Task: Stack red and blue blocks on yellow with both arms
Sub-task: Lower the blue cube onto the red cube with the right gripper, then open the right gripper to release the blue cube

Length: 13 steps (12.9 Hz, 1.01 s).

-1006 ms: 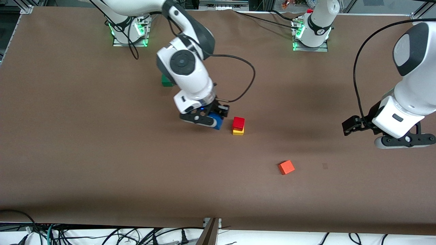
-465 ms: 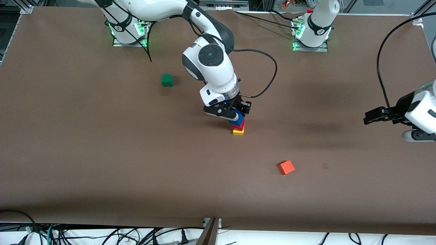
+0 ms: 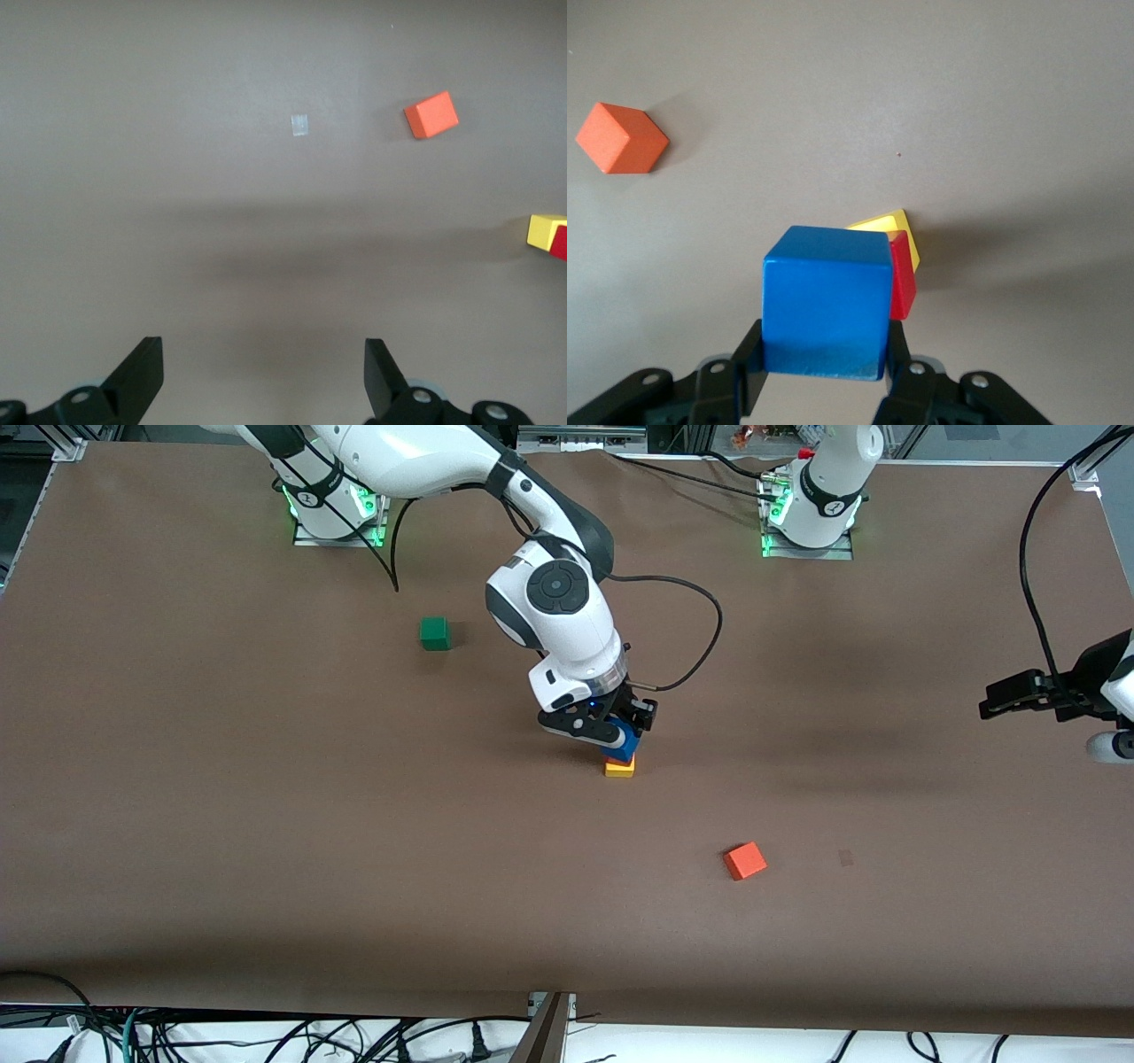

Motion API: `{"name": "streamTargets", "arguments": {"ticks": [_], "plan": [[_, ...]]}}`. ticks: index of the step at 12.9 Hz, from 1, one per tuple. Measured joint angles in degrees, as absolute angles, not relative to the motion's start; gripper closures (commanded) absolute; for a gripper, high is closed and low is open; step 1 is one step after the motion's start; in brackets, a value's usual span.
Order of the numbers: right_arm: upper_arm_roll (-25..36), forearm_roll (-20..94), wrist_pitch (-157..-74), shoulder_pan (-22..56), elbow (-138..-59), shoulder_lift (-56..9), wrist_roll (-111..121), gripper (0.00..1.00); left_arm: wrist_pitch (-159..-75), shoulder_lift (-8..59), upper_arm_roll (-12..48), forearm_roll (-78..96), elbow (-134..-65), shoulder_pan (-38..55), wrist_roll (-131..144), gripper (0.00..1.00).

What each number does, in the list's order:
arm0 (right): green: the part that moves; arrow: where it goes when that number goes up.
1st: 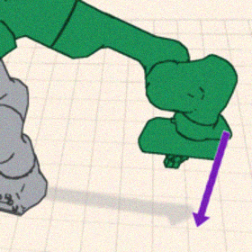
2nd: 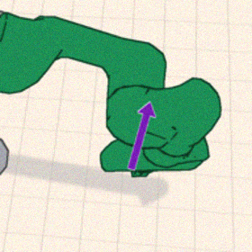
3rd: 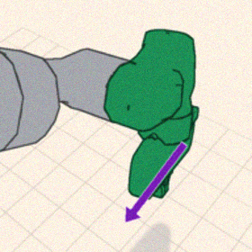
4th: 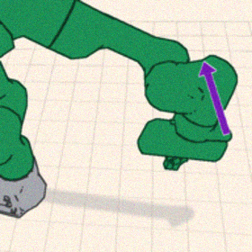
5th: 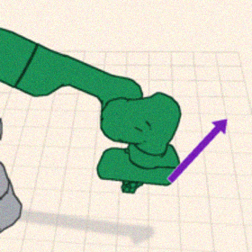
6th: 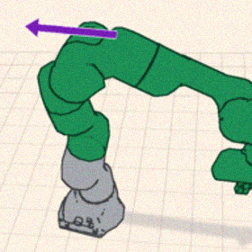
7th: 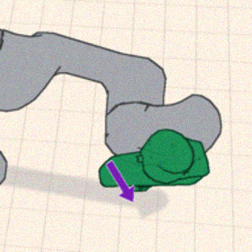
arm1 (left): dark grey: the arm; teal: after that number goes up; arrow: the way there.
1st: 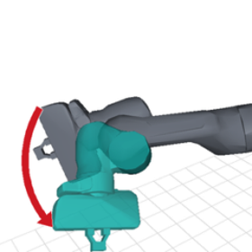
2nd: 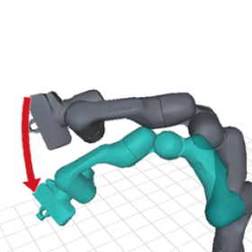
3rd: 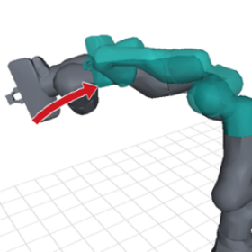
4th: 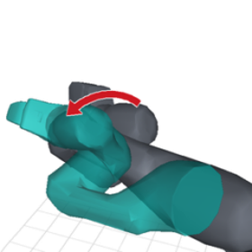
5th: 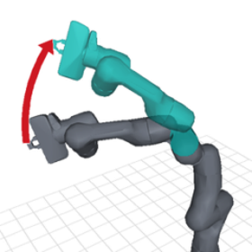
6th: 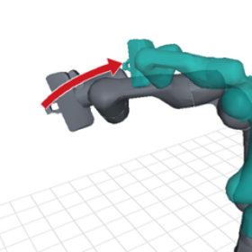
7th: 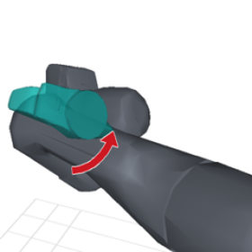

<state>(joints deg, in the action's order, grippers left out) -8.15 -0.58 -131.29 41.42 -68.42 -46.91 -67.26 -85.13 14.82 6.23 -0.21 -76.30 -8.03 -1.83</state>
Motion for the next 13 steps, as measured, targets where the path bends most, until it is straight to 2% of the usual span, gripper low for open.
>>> {"name": "streamTargets", "arguments": {"ticks": [4, 8, 9, 13], "plan": [[-8.15, -0.62, -131.34, 42.04, -68.41, -47.61, -68.43, 0.59, -84.85, 10.85, 6.19, -0.21, -81.74, -7.41, -1.75, 0.0], [-8.15, -0.62, -131.33, 42.34, -68.41, -47.81, -69.49, 0.48, -84.94, 10.03, 4.78, -0.21, -83.82, -6.9, -1.74, 0.0], [-8.15, -0.63, -131.33, 42.36, -68.41, -47.87, -69.52, 0.42, -84.99, 10.09, 4.55, -0.21, -84.04, -6.92, -1.74, 0.0], [-8.12, -0.65, -131.35, 42.36, -68.38, -47.89, -69.58, 0.38, -85.2, 10.15, 4.64, -0.21, -84.11, -6.84, -1.74, 0.0]]}}
